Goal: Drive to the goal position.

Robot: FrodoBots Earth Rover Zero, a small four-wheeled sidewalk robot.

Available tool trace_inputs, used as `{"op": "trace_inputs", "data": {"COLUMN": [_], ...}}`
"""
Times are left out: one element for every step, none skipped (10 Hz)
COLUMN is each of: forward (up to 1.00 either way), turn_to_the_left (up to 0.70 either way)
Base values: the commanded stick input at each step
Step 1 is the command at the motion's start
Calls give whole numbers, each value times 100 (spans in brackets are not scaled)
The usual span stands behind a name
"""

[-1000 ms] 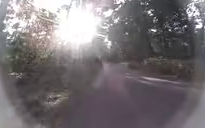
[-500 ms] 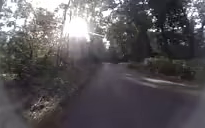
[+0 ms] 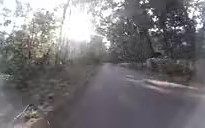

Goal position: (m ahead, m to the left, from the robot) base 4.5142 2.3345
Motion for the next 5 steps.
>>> {"op": "trace_inputs", "data": {"forward": [70,70,70,70,70], "turn_to_the_left": [-1,-1,-1,-1,-1]}}
